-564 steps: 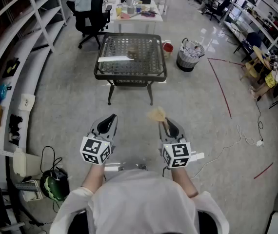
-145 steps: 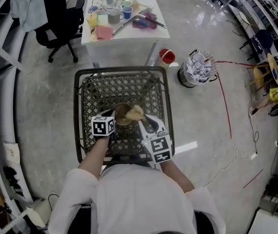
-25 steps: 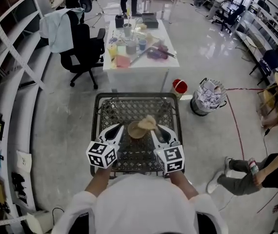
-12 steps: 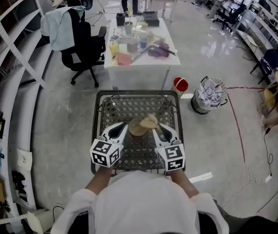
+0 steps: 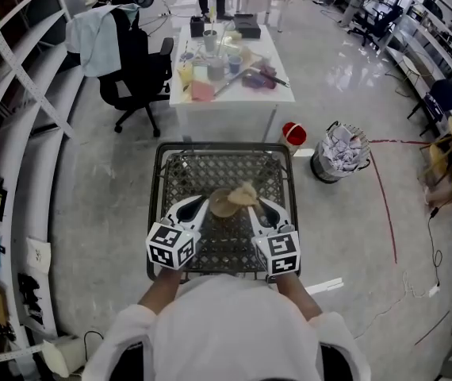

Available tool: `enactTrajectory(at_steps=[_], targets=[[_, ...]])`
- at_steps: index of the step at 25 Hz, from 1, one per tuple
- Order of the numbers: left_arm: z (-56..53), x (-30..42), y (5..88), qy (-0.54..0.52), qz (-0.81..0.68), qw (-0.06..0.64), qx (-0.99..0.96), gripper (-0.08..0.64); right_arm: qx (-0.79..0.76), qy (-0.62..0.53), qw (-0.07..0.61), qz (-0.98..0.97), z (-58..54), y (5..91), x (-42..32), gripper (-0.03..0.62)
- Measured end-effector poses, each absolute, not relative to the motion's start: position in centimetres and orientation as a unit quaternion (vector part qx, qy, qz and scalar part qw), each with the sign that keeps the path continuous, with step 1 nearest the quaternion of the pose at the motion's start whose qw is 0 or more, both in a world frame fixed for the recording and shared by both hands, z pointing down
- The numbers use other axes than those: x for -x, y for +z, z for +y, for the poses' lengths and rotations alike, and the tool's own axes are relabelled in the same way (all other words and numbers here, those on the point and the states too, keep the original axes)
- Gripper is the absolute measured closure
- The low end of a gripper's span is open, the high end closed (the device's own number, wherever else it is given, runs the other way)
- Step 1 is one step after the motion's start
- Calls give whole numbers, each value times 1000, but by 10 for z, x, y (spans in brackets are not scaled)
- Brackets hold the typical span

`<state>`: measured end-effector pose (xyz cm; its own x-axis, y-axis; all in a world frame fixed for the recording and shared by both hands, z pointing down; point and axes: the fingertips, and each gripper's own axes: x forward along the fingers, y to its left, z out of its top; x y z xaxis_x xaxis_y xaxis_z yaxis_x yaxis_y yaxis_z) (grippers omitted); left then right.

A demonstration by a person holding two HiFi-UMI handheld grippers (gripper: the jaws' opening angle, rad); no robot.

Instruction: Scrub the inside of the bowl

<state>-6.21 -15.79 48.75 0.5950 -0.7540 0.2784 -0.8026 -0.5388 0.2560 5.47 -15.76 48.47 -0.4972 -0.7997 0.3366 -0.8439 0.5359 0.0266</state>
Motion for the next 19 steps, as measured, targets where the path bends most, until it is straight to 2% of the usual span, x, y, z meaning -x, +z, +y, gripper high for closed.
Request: enactTrajectory(at_steps=[19], targets=[[-162,66,494,71,-448,184,-872,514,-478,73,159,-861,-162,488,-51,505]])
